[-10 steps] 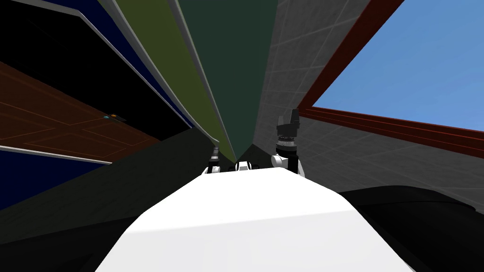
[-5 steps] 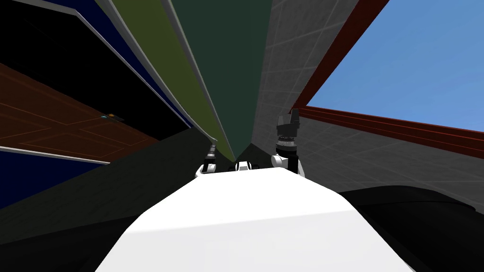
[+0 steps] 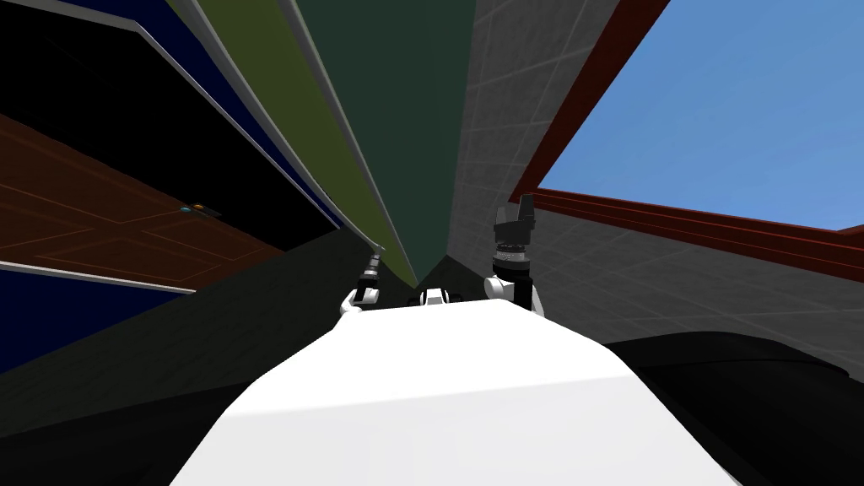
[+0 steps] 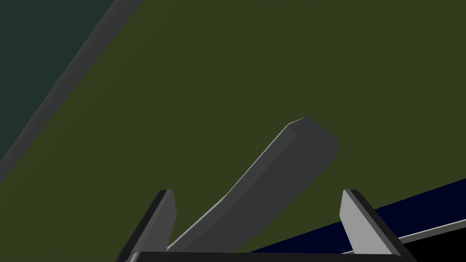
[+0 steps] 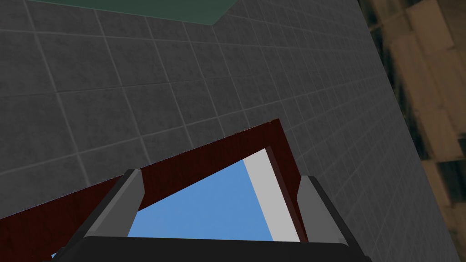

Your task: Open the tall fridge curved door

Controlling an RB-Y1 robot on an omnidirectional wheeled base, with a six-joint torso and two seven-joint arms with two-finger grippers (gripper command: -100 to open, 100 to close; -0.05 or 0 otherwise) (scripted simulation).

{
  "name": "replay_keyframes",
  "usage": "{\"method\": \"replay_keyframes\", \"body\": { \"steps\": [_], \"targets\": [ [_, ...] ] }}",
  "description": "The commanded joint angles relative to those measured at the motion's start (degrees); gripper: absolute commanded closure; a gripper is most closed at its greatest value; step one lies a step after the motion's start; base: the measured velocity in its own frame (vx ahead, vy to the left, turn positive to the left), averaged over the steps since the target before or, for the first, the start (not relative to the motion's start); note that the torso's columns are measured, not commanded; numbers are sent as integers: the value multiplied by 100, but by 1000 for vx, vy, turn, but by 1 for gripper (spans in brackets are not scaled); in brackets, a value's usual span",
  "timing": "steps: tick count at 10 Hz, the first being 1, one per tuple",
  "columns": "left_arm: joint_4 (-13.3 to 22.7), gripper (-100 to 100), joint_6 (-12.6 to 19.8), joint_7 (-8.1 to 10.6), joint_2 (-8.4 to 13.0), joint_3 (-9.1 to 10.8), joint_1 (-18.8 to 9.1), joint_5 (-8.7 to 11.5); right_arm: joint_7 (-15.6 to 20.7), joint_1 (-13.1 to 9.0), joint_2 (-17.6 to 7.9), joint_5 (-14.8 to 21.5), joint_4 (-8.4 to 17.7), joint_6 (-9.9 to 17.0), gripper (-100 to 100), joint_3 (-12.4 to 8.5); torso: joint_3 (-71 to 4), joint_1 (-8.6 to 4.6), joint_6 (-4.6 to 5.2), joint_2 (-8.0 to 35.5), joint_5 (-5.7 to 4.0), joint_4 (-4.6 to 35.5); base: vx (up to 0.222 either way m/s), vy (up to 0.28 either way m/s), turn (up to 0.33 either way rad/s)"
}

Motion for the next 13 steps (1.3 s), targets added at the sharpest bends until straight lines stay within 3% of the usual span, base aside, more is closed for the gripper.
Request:
{"method": "replay_keyframes", "body": {
  "steps": [1,13],
  "targets": [
    [-95,-100,327,23,242,72,-100,-7,0,0,0,0,0,0,0,0,0,-1,-1,0,-1,0,-35,-59,-17],
    [-556,-100,1767,137,1387,402,-542,-36,0,0,0,0,0,0,0,0,3,0,0,5,0,1,-46,-54,-13]
  ]
}}
